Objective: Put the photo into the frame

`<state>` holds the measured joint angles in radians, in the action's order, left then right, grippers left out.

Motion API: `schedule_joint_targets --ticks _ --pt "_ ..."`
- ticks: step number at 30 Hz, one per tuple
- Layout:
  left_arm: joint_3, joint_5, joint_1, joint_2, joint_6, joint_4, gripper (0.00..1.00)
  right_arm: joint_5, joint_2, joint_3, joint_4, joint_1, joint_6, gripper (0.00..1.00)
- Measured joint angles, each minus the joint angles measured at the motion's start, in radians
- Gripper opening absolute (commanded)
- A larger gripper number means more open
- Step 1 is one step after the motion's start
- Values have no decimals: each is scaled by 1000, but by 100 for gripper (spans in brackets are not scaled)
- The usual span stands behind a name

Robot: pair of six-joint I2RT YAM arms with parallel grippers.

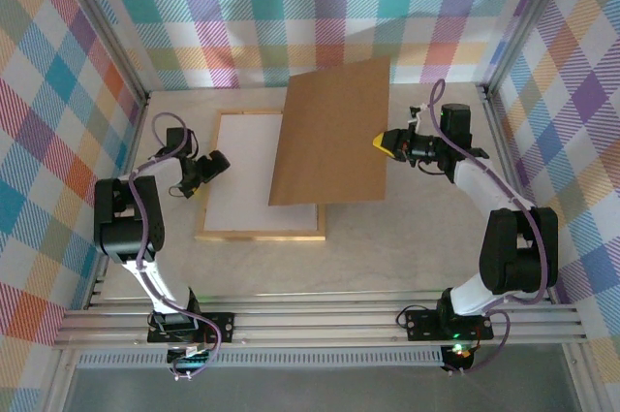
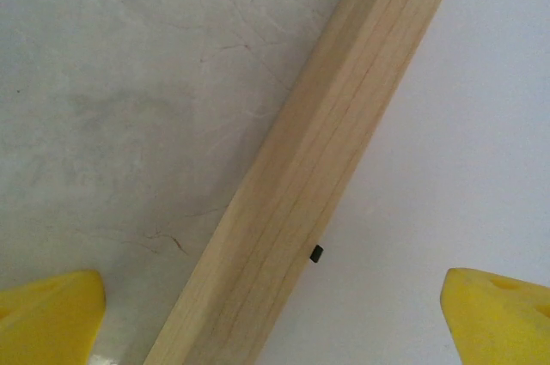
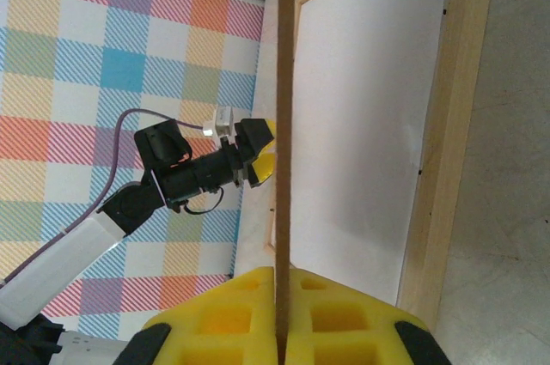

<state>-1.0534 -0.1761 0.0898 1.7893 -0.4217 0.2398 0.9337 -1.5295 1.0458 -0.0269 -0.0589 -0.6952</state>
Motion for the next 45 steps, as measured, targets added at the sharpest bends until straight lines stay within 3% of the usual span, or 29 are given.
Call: schedule_joint_targets --ticks 9,18,24,31,38,45 --pt "55 -30 -13 -23 -31 -95 100 -3 0 2 -12 1 6 0" --pt "63 -172 -187 -23 -72 -162 100 -18 0 23 -61 1 37 0" --pt "61 -206 -219 -23 -90 -166 100 -26 0 26 -90 1 60 0" --pt "48 -124 -195 -41 -121 -112 100 -2 -42 125 -201 5 138 0" --pt "94 -21 -98 -198 -192 -101 100 57 -156 206 -243 2 171 0" --pt "147 -22 -77 -238 -230 -111 100 66 -258 247 -259 -44 171 0"
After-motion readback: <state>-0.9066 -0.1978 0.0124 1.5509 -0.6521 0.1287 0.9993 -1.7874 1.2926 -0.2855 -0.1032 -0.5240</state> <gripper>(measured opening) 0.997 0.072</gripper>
